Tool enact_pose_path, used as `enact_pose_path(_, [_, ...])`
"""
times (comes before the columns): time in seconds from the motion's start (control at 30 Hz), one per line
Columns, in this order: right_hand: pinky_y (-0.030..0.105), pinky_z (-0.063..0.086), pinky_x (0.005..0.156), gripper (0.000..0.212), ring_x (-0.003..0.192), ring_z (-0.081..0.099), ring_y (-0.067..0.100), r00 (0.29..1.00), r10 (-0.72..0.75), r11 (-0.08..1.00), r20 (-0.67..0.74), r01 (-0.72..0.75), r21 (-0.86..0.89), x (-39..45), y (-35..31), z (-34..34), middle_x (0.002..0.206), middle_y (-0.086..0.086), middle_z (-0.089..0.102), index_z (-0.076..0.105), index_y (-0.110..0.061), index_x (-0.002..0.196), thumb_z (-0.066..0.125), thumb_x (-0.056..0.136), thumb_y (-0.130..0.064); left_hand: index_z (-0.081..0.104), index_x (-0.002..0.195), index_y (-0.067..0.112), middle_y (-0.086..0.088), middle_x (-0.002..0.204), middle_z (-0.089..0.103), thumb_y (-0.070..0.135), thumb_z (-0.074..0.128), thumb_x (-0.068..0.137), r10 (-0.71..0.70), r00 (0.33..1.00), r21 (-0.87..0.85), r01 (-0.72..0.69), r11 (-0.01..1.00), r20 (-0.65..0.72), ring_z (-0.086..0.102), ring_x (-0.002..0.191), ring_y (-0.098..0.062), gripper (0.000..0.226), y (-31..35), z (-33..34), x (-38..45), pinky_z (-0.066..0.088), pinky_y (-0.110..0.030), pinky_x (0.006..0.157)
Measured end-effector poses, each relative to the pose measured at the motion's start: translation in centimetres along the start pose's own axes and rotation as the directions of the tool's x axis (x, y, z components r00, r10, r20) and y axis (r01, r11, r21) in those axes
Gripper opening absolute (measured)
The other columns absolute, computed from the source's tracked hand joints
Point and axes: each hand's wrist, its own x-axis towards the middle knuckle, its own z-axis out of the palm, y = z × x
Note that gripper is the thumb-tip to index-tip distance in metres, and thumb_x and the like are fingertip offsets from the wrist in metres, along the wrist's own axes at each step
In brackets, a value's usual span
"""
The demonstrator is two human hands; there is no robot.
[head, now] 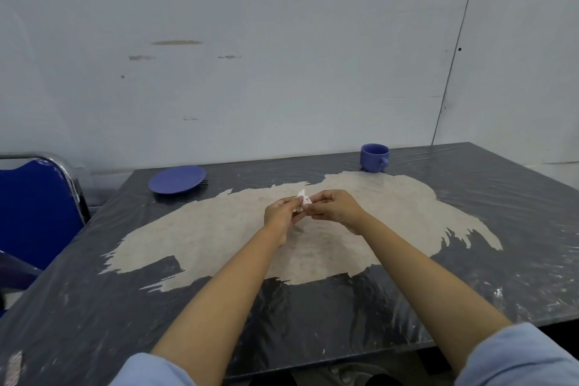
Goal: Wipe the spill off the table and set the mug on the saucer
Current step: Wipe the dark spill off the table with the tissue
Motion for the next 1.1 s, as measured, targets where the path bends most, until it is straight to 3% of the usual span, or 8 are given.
enact_pose_path(0.17, [0.026,0.061,0.075,0.033,0.086,0.074,0.023,1.000,0.000,1.000,-0.024,-0.001,-0.013,0.2,0.0,0.3,0.098,0.022,0.074,0.068,-0.001,0.107,0.080,0.079,-0.013,0.066,0.098,0.005,-0.017,0.101,0.070,0.008,0.069,0.087,0.026,1.000,0.078,-0.027,0.997,0.017,0.070,0.086,-0.023,0.012,0.3,-0.5,0.2,0.061,-0.023,0.072])
enact_pose_path(0.33, [0.033,0.061,0.081,0.041,0.087,0.073,0.024,0.998,-0.021,0.996,0.059,0.026,-0.080,0.3,-0.5,0.5,0.096,0.021,0.072,0.063,-0.016,0.122,0.075,0.083,-0.009,0.067,0.094,0.008,-0.018,0.104,0.071,0.007,0.069,0.086,0.020,0.999,0.211,-0.027,0.977,0.038,0.071,0.086,-0.024,0.008,0.9,-0.8,0.5,0.061,-0.026,0.069])
enact_pose_path(0.47, [0.036,0.061,0.083,0.035,0.083,0.072,0.025,0.999,-0.038,0.994,0.017,0.040,-0.099,0.3,-0.5,0.8,0.094,0.023,0.073,0.066,-0.009,0.117,0.073,0.083,-0.004,0.063,0.105,-0.001,-0.019,0.100,0.069,0.026,0.063,0.090,-0.095,0.995,0.126,0.091,0.988,0.025,0.069,0.084,-0.029,0.031,1.9,-0.7,0.6,0.061,-0.033,0.072])
enact_pose_path(0.57, [0.031,0.062,0.075,0.031,0.077,0.073,0.022,0.999,-0.025,0.992,-0.035,0.020,-0.126,0.3,-0.3,0.9,0.094,0.022,0.073,0.067,-0.003,0.113,0.074,0.082,-0.003,0.055,0.109,-0.001,-0.017,0.102,0.064,0.044,0.054,0.093,-0.169,0.986,0.091,0.167,0.982,0.009,0.064,0.092,-0.034,0.047,2.8,-0.7,0.4,0.057,-0.040,0.075])
enact_pose_path(0.67, [0.022,0.060,0.061,0.025,0.065,0.072,0.012,0.996,0.022,0.981,-0.087,-0.038,-0.189,0.3,0.2,0.7,0.087,0.013,0.072,0.068,-0.004,0.106,0.075,0.081,-0.003,0.055,0.121,-0.001,-0.016,0.113,0.063,0.047,0.043,0.098,-0.058,0.994,0.196,0.075,0.978,-0.091,0.059,0.095,-0.033,0.055,3.2,-1.2,0.4,0.053,-0.037,0.068])
enact_pose_path(0.8, [0.005,0.044,0.050,0.017,0.069,0.066,0.005,0.982,-0.042,0.914,-0.185,-0.037,-0.405,0.2,0.8,0.7,0.080,-0.005,0.071,0.073,-0.017,0.094,0.078,0.078,-0.017,0.059,0.123,0.000,-0.013,0.113,0.065,0.042,0.035,0.102,0.073,0.982,0.260,-0.024,0.965,-0.177,0.054,0.090,-0.027,0.053,3.4,-2.8,0.4,0.047,-0.032,0.065])
enact_pose_path(1.0, [0.003,0.037,0.045,0.010,0.063,0.064,-0.002,0.988,-0.054,0.875,-0.144,-0.023,-0.483,-0.2,0.8,1.3,0.073,-0.011,0.073,0.073,-0.028,0.081,0.079,0.074,-0.022,0.062,0.119,0.003,-0.012,0.115,0.068,0.043,0.032,0.102,0.072,0.975,0.316,-0.001,0.949,-0.212,0.057,0.090,-0.025,0.052,2.6,-4.3,-0.1,0.048,-0.031,0.068])
enact_pose_path(1.1, [0.009,0.042,0.053,0.010,0.067,0.065,-0.001,0.994,-0.040,0.856,-0.106,-0.021,-0.517,-0.5,0.7,1.2,0.076,-0.011,0.074,0.074,-0.028,0.082,0.080,0.075,-0.026,0.062,0.119,0.004,-0.013,0.118,0.068,0.041,0.031,0.103,0.075,0.976,0.334,-0.003,0.943,-0.203,0.058,0.090,-0.025,0.052,2.3,-4.4,-0.3,0.048,-0.029,0.066])
